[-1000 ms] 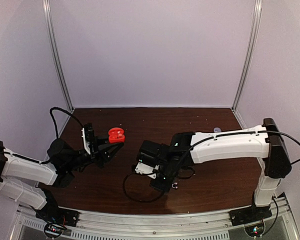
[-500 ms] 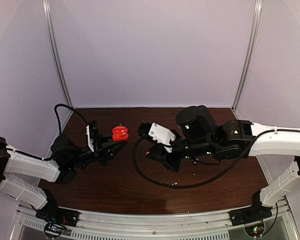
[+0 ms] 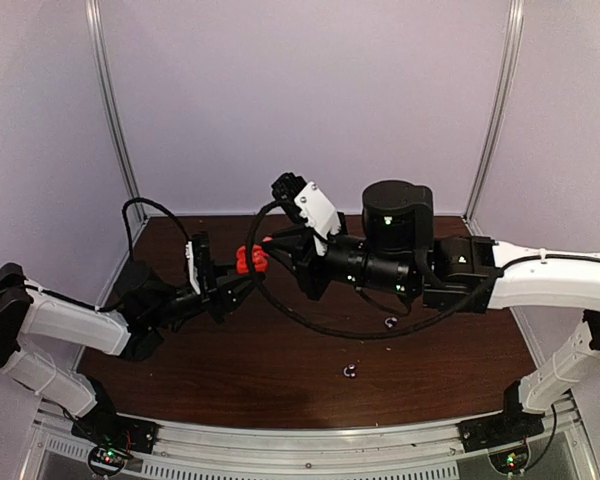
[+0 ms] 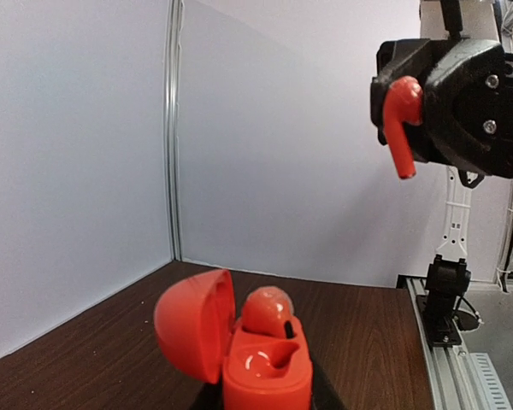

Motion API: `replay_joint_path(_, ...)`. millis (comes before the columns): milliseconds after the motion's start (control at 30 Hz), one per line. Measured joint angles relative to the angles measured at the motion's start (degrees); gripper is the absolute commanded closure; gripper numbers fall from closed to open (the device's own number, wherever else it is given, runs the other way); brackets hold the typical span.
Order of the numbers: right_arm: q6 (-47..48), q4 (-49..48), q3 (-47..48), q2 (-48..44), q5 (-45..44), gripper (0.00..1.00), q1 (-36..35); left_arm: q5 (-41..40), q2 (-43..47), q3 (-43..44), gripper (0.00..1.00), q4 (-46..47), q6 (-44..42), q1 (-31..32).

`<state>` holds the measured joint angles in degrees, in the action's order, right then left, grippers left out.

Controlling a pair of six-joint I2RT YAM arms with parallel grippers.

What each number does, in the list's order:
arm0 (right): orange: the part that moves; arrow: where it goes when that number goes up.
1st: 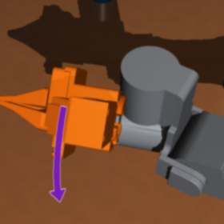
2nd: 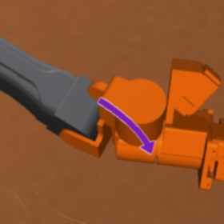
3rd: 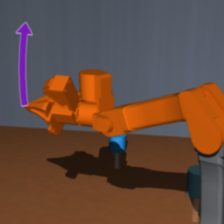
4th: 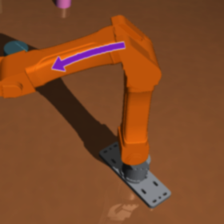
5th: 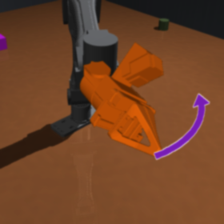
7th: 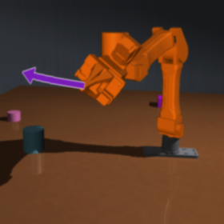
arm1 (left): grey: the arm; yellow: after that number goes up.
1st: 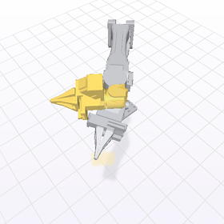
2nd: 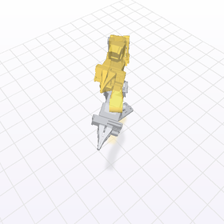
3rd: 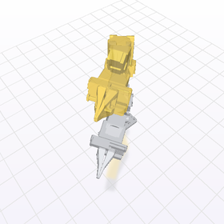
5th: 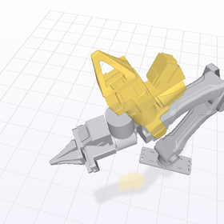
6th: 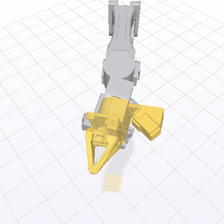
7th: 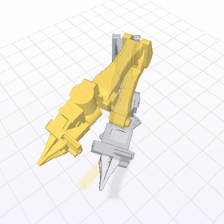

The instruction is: Insert the wireless bluetooth earbuds into the charging case

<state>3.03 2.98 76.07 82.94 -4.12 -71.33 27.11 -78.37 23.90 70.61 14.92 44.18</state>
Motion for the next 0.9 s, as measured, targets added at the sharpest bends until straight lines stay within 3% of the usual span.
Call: replay_joint_path(900, 1.6, -5.4, 3.3, 9.5, -6.5, 0.92, 0.0, -1.7, -3.0, 1.0, 1.00, 3.1, 4.5, 0.0)
